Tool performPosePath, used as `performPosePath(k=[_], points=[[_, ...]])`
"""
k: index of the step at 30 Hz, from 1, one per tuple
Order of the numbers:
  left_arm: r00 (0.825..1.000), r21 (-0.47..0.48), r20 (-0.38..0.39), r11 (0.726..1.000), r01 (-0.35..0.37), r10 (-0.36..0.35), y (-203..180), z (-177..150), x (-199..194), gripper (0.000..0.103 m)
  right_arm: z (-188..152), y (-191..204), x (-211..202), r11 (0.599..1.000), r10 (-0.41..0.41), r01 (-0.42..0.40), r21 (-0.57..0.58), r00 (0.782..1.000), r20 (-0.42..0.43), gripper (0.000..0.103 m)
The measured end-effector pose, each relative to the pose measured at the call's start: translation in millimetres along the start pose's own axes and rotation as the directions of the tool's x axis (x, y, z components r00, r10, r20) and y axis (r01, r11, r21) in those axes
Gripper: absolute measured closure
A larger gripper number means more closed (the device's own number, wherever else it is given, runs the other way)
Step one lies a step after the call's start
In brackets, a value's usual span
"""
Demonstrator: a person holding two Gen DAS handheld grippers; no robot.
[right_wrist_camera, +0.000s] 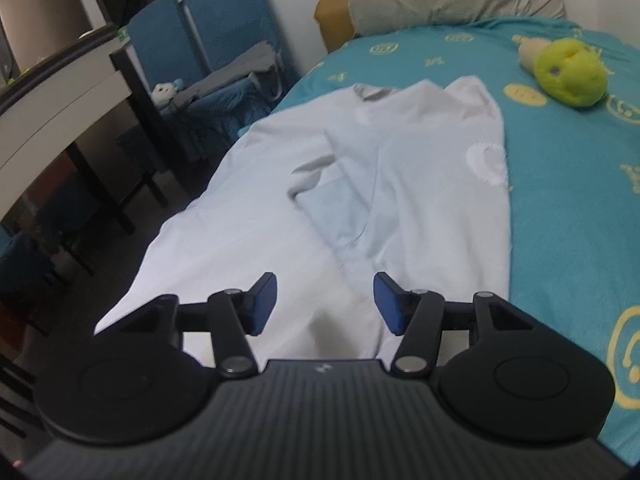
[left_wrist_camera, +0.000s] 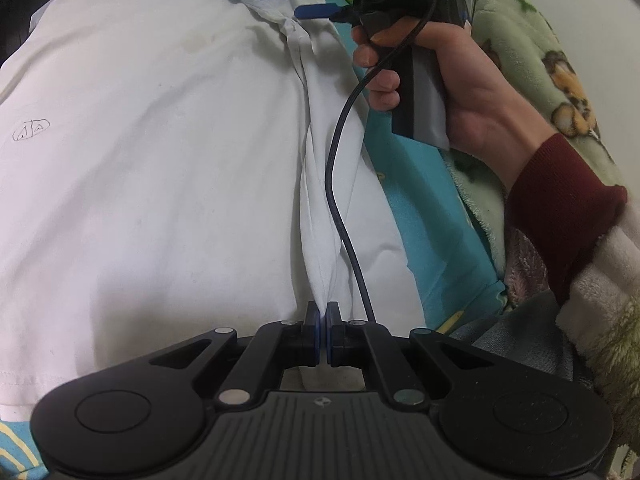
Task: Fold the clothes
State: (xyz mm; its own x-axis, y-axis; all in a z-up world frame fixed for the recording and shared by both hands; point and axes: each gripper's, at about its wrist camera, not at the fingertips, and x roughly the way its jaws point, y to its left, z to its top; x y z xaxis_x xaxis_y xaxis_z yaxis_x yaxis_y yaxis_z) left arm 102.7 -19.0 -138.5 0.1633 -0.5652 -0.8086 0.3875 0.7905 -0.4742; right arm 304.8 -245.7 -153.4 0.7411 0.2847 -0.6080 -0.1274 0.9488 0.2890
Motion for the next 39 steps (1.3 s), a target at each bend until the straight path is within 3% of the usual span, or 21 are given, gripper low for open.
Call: performPosePath(k=[5, 6, 7, 9, 11, 14, 17, 20, 22, 25, 27, 28, 29, 30, 31, 33, 37, 39], points=[[1.0, -0.012, -0.009, 1.0, 0.0, -0.001, 2, 1, 7, 0.1, -2, 13, 26, 0.984, -0.076, 0.072, -0.163, 0.997, -0.019, 0.055], [1.0, -0.013, -0.01, 1.0, -0.001, 0.001, 2, 1, 8, 0.1, -5, 14, 32, 0.977, -0.106, 0.098, -0.189, 0.994, -0.03, 0.066], [1.0, -0.011, -0.008, 1.0, -0.002, 0.002, 2, 1, 7, 0.1, -8, 15, 38, 0.969, -0.137, 0.125, -0.213, 0.99, -0.042, 0.084], [1.0, -0.002, -0.002, 1.0, 0.004, -0.004, 1, 0, 5, 0.1, -11, 16, 44, 0.959, -0.169, 0.154, -0.24, 0.985, -0.044, 0.092], [1.0, 0.014, 0.008, 1.0, 0.016, -0.016, -2, -1, 1, 0.1, -5, 13, 37, 0.976, -0.119, 0.113, -0.188, 0.993, -0.021, 0.094], [0.998, 0.041, 0.035, 0.998, 0.054, -0.056, -7, -6, -10, 0.1, 14, 1, 15, 1.0, 0.012, -0.012, 0.001, 0.998, 0.064, 0.095], [0.998, 0.034, 0.048, 0.998, 0.048, -0.049, -6, -9, -19, 0.1, 24, -12, 9, 0.981, 0.09, -0.107, 0.163, 0.99, 0.107, 0.095], [0.999, 0.008, 0.03, 1.0, 0.021, -0.021, -1, -11, -19, 0.1, 22, -17, 23, 0.97, 0.104, -0.119, 0.214, 0.991, 0.084, 0.095], [1.0, 0.004, 0.01, 1.0, -0.013, 0.013, 2, -11, -15, 0.1, 16, -14, 38, 0.978, 0.072, -0.077, 0.195, 0.997, 0.033, 0.094], [0.998, 0.0, -0.017, 0.998, -0.064, 0.064, 4, -9, -9, 0.098, 9, -7, 54, 0.993, 0.009, -0.005, 0.121, 0.999, -0.031, 0.092], [0.997, -0.008, -0.005, 0.997, -0.075, 0.075, 6, -5, -13, 0.085, 10, -3, 50, 0.996, 0.002, 0.0, 0.087, 1.0, -0.03, 0.084], [0.997, -0.006, 0.01, 0.997, -0.082, 0.082, 5, -4, -16, 0.08, 12, -1, 43, 0.997, 0.009, -0.008, 0.081, 1.0, -0.014, 0.065], [0.995, 0.0, 0.025, 0.996, -0.092, 0.092, 4, -3, -18, 0.068, 14, 1, 37, 0.997, 0.015, -0.016, 0.075, 1.0, 0.001, 0.053], [0.994, 0.008, 0.042, 0.995, -0.1, 0.1, 3, -2, -21, 0.058, 15, 2, 30, 0.997, 0.022, -0.023, 0.069, 1.0, 0.017, 0.031], [0.993, 0.017, 0.059, 0.994, -0.107, 0.106, 1, -1, -25, 0.054, 17, 4, 20, 0.997, 0.026, -0.029, 0.067, 0.998, 0.051, 0.024], [0.986, 0.039, 0.103, 0.99, -0.132, 0.128, -3, -1, -33, 0.043, 21, 10, -1, 0.998, 0.016, -0.021, 0.052, 0.995, 0.094, 0.023], [0.955, 0.089, 0.249, 0.978, -0.188, 0.161, -16, -7, -55, 0.035, 23, 20, -46, 0.999, -0.034, 0.028, 0.041, 0.989, 0.143, 0.023], [0.932, 0.113, 0.324, 0.972, -0.208, 0.162, -25, -11, -68, 0.02, 21, 20, -68, 0.997, -0.066, 0.057, 0.061, 0.986, 0.156, 0.023]])
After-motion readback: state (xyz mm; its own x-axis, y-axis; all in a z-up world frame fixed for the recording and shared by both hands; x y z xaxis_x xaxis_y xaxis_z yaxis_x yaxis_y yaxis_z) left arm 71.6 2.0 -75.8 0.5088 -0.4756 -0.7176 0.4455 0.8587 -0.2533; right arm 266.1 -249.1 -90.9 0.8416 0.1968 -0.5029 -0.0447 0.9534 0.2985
